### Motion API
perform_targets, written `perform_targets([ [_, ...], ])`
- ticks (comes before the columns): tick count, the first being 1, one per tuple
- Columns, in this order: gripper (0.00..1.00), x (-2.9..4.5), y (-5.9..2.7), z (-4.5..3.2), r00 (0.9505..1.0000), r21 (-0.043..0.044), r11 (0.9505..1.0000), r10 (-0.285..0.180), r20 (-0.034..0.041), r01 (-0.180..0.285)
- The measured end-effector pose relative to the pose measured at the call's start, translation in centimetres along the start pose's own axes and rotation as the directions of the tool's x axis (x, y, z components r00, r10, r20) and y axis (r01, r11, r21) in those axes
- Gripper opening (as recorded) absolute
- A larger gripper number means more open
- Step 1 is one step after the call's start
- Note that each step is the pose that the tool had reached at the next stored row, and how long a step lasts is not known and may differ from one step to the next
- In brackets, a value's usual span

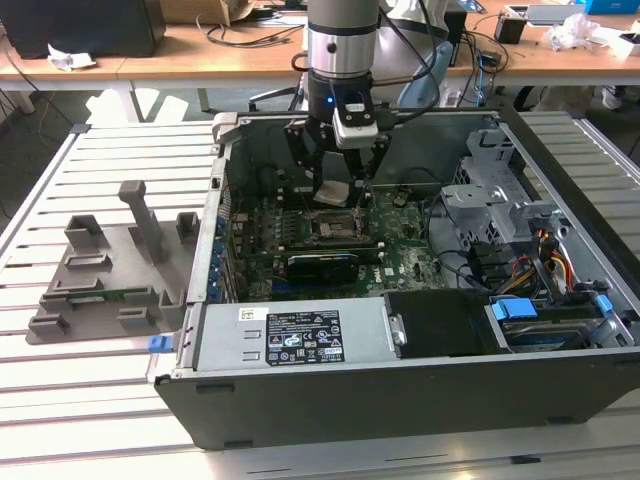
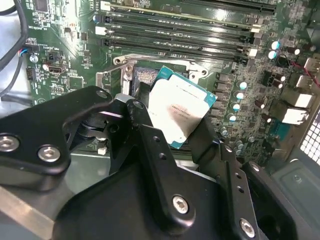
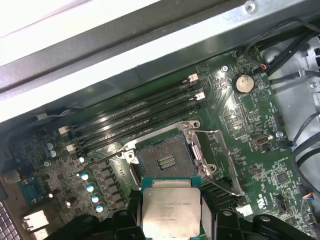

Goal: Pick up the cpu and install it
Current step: 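Place the cpu into insertion slot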

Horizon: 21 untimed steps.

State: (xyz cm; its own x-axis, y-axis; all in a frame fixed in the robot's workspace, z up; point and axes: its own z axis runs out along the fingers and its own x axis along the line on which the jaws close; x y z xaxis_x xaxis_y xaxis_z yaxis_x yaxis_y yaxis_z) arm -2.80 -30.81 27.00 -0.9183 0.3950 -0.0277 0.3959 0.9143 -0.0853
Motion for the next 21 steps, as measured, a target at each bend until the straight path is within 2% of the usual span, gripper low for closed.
perform_targets([
  [8, 0.55, 0.00, 0.00, 0.00, 0.9961, 0.0028, 0.9961, 0.088, -0.0074, -0.088],
  [11, 0.55, 0.00, 0.00, 0.00, 0.9904, 0.0046, 0.9905, 0.138, -0.0115, -0.138],
  [15, 0.55, 0.00, 0.00, 0.00, 0.9862, 0.0058, 0.9863, 0.165, -0.0137, -0.165],
  [21, 0.55, -0.01, 0.00, 0.00, 0.9745, 0.0084, 0.9747, 0.224, -0.0184, -0.223],
])
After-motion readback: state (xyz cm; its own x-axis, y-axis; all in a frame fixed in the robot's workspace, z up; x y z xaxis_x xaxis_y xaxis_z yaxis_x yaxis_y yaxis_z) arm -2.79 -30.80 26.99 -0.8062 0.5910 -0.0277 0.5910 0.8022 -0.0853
